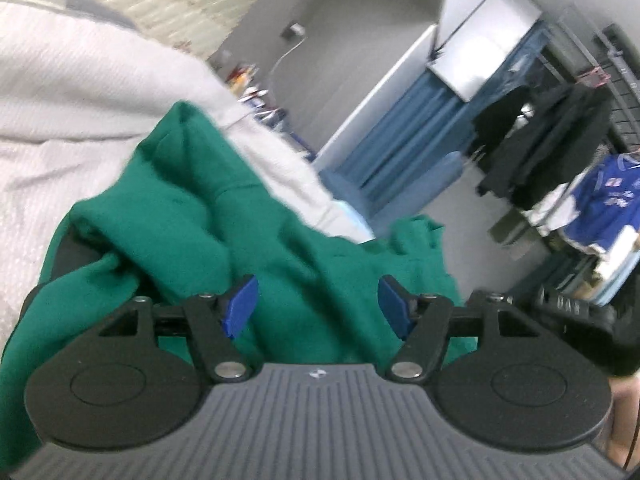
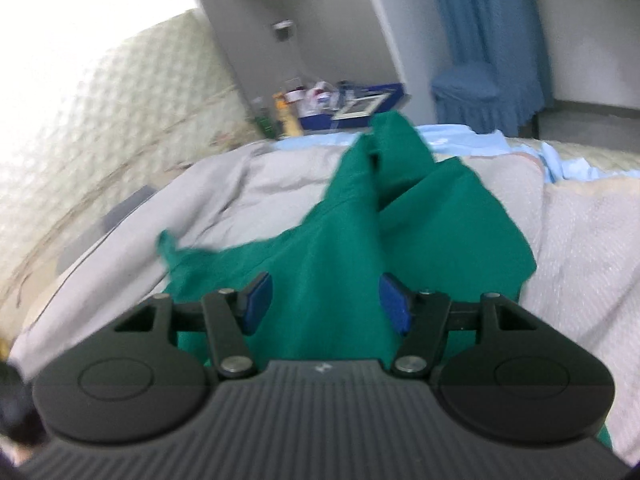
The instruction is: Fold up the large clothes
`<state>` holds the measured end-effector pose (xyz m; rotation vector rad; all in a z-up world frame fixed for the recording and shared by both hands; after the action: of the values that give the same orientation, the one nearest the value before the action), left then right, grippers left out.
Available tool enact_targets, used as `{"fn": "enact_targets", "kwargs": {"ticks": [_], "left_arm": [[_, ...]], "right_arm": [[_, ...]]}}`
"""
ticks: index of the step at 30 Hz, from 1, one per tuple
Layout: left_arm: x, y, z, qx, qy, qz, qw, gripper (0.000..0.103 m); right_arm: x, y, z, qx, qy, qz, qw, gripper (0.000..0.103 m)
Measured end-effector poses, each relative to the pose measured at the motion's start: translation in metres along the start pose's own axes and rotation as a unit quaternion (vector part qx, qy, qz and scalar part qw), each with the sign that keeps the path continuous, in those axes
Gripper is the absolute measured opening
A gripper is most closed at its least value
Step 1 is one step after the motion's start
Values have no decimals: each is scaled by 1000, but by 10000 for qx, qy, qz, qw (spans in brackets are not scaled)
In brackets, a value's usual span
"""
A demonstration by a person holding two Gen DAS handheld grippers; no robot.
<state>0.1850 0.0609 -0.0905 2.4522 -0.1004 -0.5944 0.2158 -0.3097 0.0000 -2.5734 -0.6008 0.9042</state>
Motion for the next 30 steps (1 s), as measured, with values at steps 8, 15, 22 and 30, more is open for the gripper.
{"fn": "enact_targets", "kwargs": {"ticks": [8, 15, 22, 30], "left_arm": [[35, -25, 7, -256, -213, -287, 9990, 63], [37, -20, 0, -338, -229, 42, 9992, 7], [-12, -36, -50, -1267, 614, 686, 9877, 6], [-17, -53, -58, -1324, 591, 194, 9892, 6]], "right_arm": [[47, 21, 3, 238, -214, -224, 9992, 62], [48, 1, 3, -357, -58, -492, 9981, 11], [15, 15, -20, 317, 386, -811, 9955, 10], [32, 17, -9, 108, 96, -349, 9993, 9]]}}
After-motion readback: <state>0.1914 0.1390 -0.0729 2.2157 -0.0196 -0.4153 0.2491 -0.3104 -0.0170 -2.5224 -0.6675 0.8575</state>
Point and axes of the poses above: each gripper's, at about its wrist camera, not at the fingertips, and x roughly the way its jaws point, y to its right, z to its underside, the point moved 5 cm from there along x, roughly the way its jaws point, and after that the axes turned 4 degrees about -z, right-handed, at the moved point
